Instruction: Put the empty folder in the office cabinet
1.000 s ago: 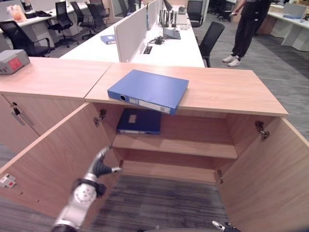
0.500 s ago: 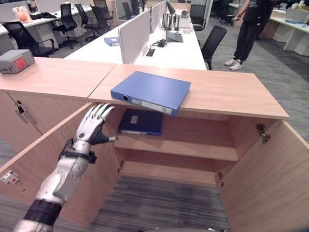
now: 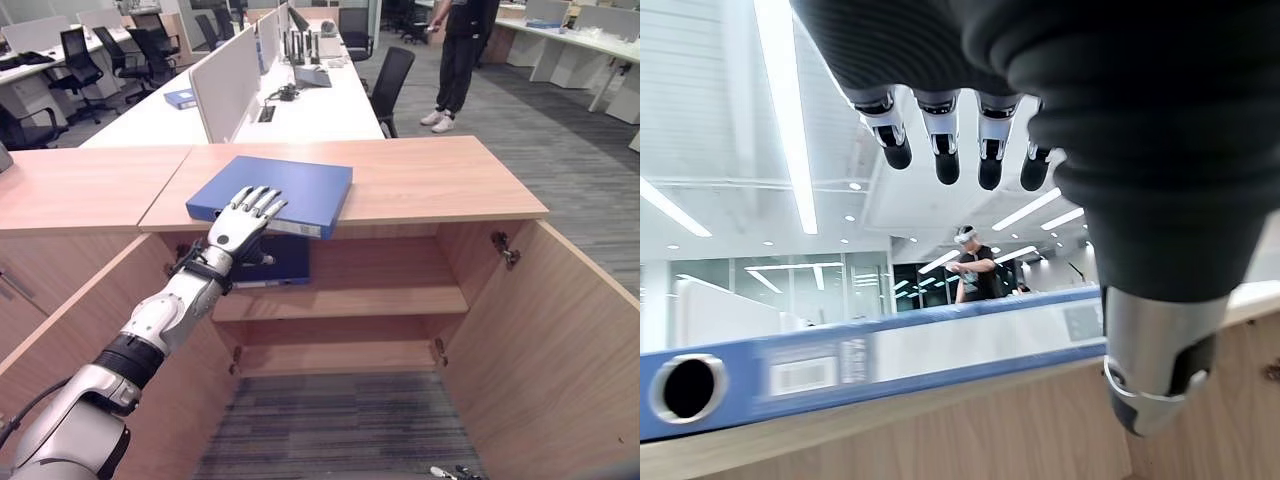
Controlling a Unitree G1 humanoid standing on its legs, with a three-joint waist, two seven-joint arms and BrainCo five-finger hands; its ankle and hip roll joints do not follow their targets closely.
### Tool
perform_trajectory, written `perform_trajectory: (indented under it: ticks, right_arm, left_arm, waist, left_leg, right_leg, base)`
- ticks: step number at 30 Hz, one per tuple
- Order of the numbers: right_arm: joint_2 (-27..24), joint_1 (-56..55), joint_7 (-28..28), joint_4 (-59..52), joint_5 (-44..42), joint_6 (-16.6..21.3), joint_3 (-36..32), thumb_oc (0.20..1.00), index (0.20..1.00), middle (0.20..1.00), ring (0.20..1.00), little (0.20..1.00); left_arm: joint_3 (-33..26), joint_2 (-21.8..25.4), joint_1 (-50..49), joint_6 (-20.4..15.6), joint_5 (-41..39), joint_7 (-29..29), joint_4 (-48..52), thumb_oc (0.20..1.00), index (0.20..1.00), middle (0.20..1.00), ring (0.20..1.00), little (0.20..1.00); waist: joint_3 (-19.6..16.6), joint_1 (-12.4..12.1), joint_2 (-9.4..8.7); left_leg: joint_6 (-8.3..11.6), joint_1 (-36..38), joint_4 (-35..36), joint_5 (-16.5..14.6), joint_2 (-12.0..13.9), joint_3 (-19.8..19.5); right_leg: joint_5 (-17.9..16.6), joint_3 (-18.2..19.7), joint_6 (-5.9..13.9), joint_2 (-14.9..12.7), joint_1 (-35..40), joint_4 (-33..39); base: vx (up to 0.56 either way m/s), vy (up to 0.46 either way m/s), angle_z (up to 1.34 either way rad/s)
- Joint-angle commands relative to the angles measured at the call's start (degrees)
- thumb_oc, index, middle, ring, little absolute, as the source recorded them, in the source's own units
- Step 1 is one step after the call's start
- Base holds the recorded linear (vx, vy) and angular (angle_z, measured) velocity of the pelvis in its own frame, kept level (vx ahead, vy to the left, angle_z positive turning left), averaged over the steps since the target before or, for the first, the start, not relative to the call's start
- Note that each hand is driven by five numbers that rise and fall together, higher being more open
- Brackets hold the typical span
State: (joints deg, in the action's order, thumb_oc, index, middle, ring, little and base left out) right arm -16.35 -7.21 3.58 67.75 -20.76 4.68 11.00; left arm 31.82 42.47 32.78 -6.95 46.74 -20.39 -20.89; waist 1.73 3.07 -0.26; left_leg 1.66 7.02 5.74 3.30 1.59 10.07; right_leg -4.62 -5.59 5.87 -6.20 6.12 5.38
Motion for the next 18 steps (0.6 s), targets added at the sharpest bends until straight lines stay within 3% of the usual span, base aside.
perform_trajectory:
  ticks: [1, 18]
  right_arm:
    - [-1.4, 5.1, -0.8, 2.5, 2.3, 1.8, 2.2, 1.000, 1.000, 1.000, 1.000, 1.000]
    - [-2.4, 3.8, -2.0, 5.5, 2.7, 1.0, 0.5, 1.000, 1.000, 1.000, 1.000, 1.000]
  left_arm:
    - [0.5, 0.7, 13.8, 2.7, 1.8, -2.4, -7.7, 1.000, 1.000, 1.000, 1.000, 1.000]
    - [2.0, 0.6, 18.9, 5.4, -3.5, -3.8, -20.8, 1.000, 1.000, 1.000, 1.000, 1.000]
  waist:
    - [3.0, 0.6, -1.10]
    - [3.7, 3.1, -1.53]
  left_leg:
    - [3.14, 2.3, -0.7, -6.3, 2.0, -0.8]
    - [3.00, 2.8, -0.7, -6.7, 2.1, 2.0]
  right_leg:
    - [4.7, 1.2, 6.08, -2.7, 1.6, -1.1]
    - [4.6, 2.7, 6.40, -2.4, 0.1, -2.1]
  base:
    - [-0.01, 0.026, -0.09]
    - [0.01, 0.012, -0.08]
